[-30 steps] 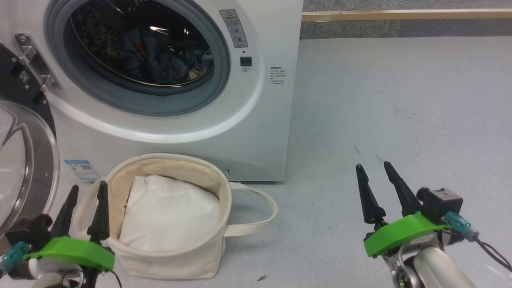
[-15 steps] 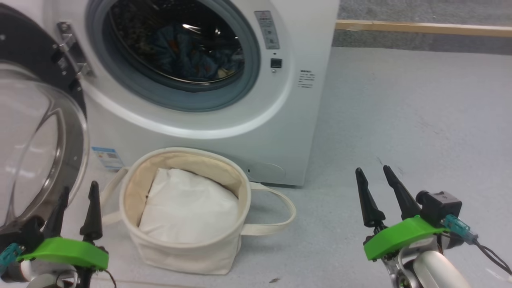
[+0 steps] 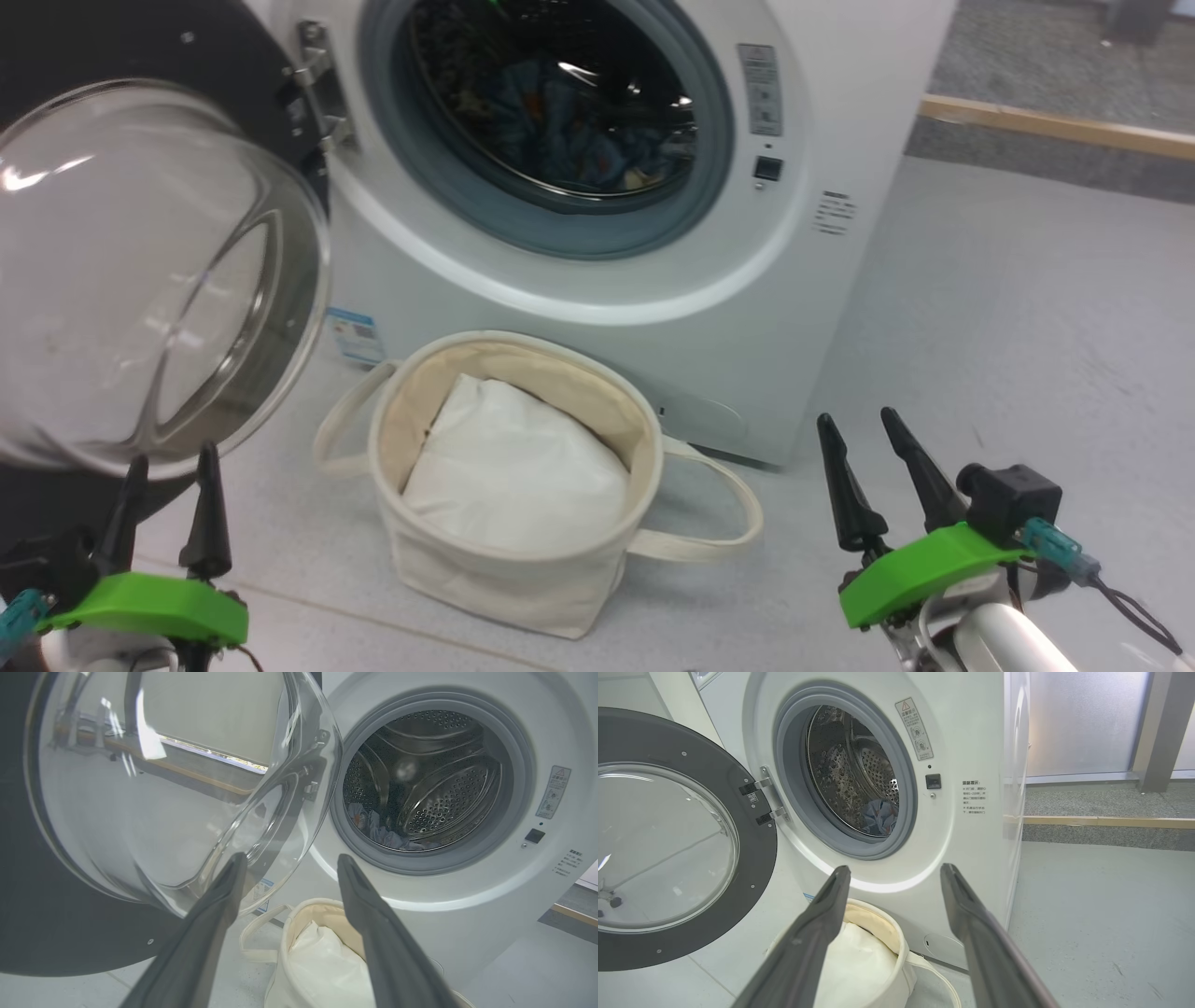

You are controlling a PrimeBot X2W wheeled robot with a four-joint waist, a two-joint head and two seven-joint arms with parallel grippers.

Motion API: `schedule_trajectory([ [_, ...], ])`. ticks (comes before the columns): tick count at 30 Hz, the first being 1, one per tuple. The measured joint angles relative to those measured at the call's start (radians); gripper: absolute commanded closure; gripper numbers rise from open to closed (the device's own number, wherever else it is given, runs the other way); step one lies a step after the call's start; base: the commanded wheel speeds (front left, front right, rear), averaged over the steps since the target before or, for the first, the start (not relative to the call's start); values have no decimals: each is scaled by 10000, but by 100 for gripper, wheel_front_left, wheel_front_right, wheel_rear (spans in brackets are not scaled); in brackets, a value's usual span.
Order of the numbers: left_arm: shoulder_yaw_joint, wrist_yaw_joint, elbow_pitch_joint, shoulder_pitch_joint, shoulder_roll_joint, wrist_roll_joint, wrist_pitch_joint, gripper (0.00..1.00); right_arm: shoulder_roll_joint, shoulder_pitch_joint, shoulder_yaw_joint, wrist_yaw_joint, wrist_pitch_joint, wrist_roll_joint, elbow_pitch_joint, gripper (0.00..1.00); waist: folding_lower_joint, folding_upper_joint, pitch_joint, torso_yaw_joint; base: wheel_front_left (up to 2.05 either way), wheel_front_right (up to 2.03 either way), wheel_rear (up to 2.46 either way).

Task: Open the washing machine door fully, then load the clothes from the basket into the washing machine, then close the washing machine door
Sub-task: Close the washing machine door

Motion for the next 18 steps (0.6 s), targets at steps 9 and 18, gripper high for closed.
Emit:
schedule_trajectory([
  [9,213,-2,-113,47,-56,265,0,0,40,-1,94,0,0,77,54,0,0,0,-134,1081,0,0,0],
  [18,6,-2,-211,394,-8,307,0,0,134,-5,128,0,0,86,52,0,0,0,-193,2000,0,0,0],
])
